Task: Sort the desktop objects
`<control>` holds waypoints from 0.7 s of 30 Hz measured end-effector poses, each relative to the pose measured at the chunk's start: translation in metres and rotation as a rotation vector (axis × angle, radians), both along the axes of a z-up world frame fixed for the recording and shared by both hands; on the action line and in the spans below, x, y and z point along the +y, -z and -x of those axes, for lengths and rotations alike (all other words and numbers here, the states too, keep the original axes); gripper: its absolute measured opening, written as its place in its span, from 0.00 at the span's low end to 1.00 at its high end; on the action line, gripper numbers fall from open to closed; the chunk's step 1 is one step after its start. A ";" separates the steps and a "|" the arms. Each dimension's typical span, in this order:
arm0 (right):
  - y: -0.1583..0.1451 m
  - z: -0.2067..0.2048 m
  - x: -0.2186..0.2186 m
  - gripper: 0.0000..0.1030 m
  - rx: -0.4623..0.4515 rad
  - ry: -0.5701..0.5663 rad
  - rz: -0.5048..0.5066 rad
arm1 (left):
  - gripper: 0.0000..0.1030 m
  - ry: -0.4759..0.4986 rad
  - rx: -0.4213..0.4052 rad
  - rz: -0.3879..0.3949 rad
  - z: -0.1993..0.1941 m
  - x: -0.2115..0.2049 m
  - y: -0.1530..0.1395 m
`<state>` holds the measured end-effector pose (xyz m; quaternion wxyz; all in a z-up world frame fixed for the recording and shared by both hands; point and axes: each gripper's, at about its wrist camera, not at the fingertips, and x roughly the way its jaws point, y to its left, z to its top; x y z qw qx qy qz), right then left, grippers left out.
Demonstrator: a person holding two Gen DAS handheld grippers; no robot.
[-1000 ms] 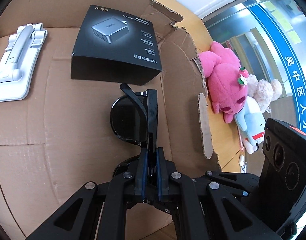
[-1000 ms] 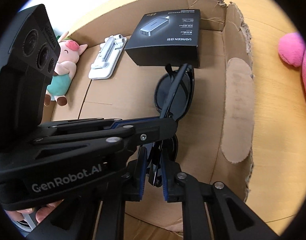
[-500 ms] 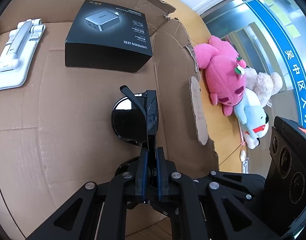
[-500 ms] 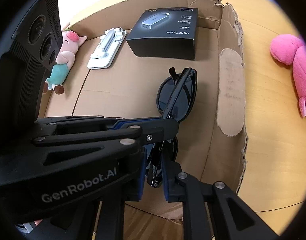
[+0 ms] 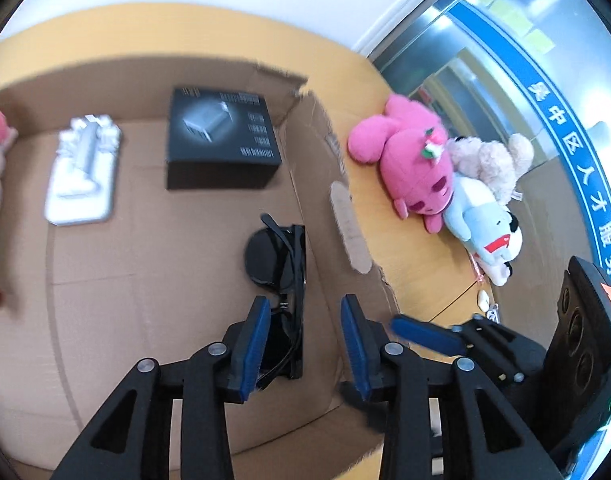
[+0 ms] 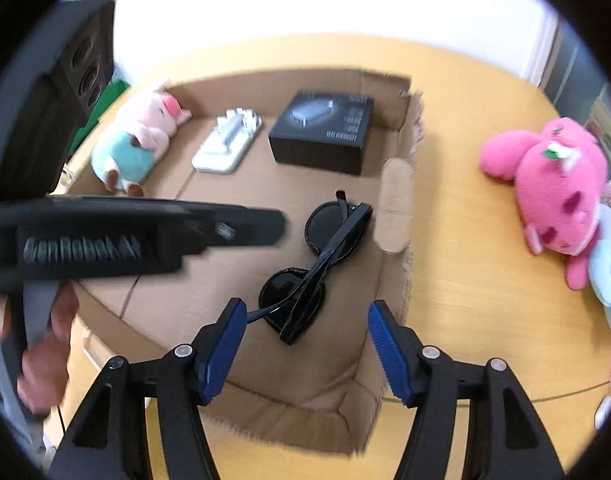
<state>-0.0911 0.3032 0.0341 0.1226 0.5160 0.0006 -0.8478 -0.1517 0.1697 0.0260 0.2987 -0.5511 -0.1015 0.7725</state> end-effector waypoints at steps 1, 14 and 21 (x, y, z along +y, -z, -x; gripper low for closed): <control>-0.006 -0.006 0.004 0.62 0.026 0.009 0.015 | 0.37 -0.003 0.022 0.002 -0.004 -0.006 -0.006; -0.021 -0.018 -0.014 0.66 0.128 0.007 0.134 | 0.61 -0.118 0.361 0.176 -0.090 -0.117 -0.055; 0.015 0.041 -0.054 0.66 -0.100 -0.058 0.354 | 0.65 -0.204 0.355 0.182 -0.112 -0.168 -0.045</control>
